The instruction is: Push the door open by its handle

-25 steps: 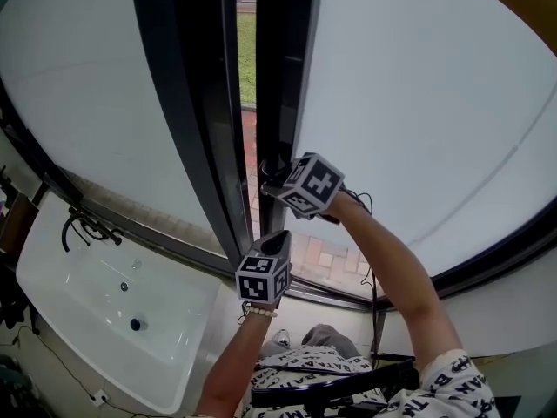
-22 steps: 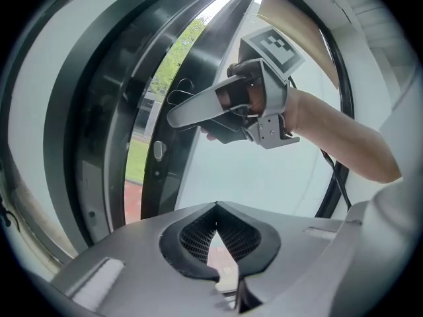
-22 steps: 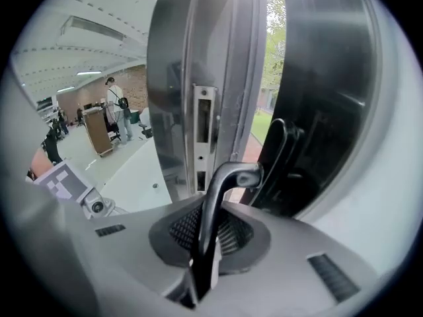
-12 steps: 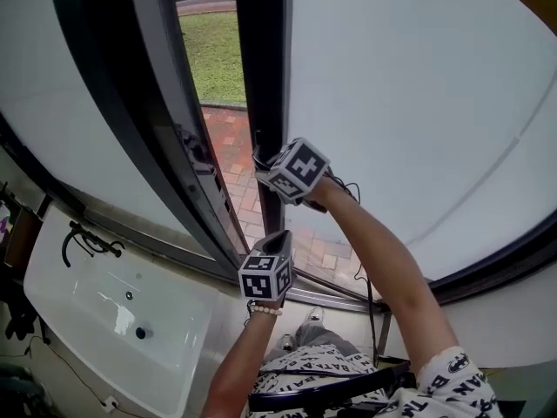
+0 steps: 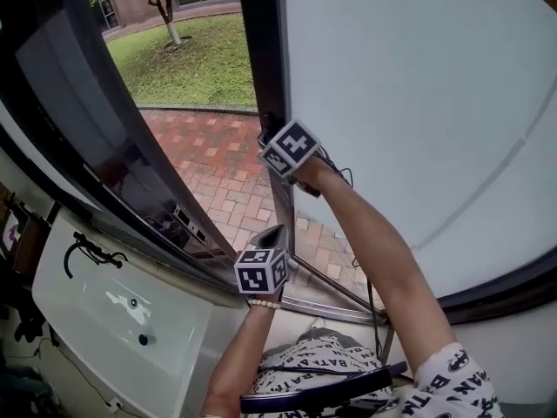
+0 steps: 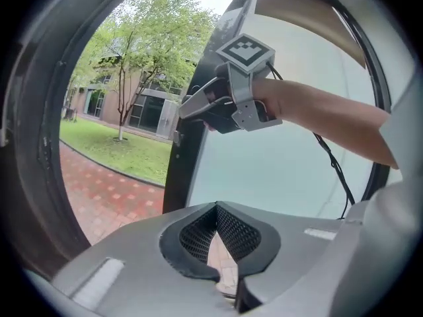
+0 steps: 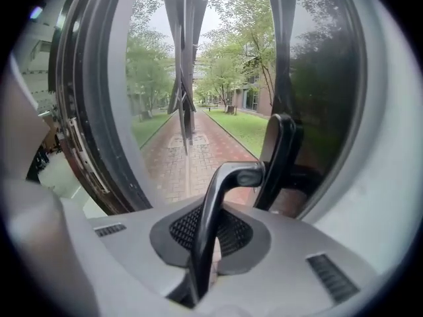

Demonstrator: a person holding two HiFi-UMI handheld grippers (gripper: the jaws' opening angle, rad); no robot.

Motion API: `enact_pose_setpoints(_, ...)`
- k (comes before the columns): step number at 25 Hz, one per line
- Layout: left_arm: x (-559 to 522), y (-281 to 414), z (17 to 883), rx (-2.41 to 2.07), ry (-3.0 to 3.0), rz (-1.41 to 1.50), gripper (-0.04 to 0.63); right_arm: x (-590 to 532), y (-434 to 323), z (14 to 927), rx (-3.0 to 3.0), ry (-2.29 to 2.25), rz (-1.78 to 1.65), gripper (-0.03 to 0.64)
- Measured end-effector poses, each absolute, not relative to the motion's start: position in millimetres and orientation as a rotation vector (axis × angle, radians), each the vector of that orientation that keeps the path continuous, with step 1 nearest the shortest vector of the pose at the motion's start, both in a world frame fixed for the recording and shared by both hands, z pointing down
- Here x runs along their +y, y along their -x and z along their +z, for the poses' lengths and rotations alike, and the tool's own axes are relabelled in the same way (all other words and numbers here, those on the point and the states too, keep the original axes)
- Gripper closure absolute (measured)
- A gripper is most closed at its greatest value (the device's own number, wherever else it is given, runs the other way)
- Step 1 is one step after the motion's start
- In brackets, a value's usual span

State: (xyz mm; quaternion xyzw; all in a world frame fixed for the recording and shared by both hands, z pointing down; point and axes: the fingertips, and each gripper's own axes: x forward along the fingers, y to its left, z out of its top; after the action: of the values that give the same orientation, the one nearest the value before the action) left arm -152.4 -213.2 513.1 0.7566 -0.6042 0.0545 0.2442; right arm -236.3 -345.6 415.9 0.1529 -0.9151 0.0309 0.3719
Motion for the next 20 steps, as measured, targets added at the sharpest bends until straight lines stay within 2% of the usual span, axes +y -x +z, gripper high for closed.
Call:
enact_pose_setpoints(8,-253,150,498,-1.737,-2.044,0.133,0.611,-439,202,407,-2.367,-0.524,0.213,0.597)
enact_pose_setpoints(20,-323,148,536,-1.725,-2.018,0.169,0.61,-583,118,411,-2.315,-0.73,0.337,0.604)
